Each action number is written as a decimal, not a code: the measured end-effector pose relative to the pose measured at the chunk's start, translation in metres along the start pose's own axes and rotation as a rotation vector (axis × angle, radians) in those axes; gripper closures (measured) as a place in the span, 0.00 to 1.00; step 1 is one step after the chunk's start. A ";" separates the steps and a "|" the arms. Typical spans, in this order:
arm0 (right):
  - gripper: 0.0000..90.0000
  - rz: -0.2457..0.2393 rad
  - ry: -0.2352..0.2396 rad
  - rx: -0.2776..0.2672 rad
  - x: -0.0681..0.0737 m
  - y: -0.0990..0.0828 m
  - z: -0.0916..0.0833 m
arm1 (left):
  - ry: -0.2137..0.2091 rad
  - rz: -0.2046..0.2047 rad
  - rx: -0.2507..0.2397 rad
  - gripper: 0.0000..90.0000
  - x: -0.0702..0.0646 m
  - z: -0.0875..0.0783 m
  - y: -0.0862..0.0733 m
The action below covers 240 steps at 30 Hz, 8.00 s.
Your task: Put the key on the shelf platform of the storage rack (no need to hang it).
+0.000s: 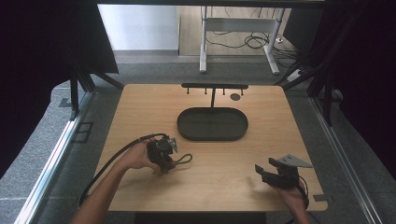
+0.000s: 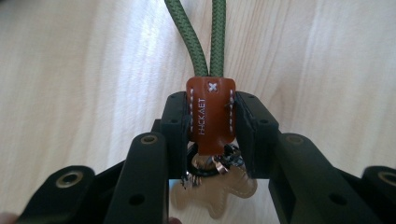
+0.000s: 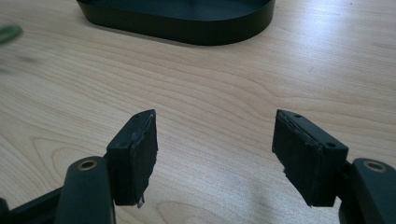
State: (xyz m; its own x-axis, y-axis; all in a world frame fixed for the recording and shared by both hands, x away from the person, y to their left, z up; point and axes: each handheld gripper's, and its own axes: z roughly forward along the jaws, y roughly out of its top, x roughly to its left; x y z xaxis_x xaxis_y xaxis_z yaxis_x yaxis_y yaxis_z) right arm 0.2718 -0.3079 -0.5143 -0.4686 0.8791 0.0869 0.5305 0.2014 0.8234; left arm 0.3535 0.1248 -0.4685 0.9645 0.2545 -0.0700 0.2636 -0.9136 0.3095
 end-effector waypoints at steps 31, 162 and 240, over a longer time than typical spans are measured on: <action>0.35 -0.001 0.002 -0.001 0.000 0.000 0.000 | 0.080 0.042 -0.032 0.74 -0.003 -0.065 0.022; 0.35 0.013 0.004 -0.002 -0.005 -0.002 -0.001 | 0.120 0.064 0.023 0.74 0.073 -0.089 0.149; 0.35 0.008 0.000 0.008 -0.005 -0.005 -0.001 | 0.159 0.042 0.017 0.56 0.085 -0.043 0.161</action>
State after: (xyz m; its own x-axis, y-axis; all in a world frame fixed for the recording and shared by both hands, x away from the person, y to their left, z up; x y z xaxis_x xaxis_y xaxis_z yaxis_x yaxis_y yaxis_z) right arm 0.2706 -0.3142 -0.5180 -0.4642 0.8808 0.0934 0.5401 0.1979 0.8180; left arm 0.4772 0.0127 -0.3840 0.9604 0.2620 0.0943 0.2248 -0.9294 0.2927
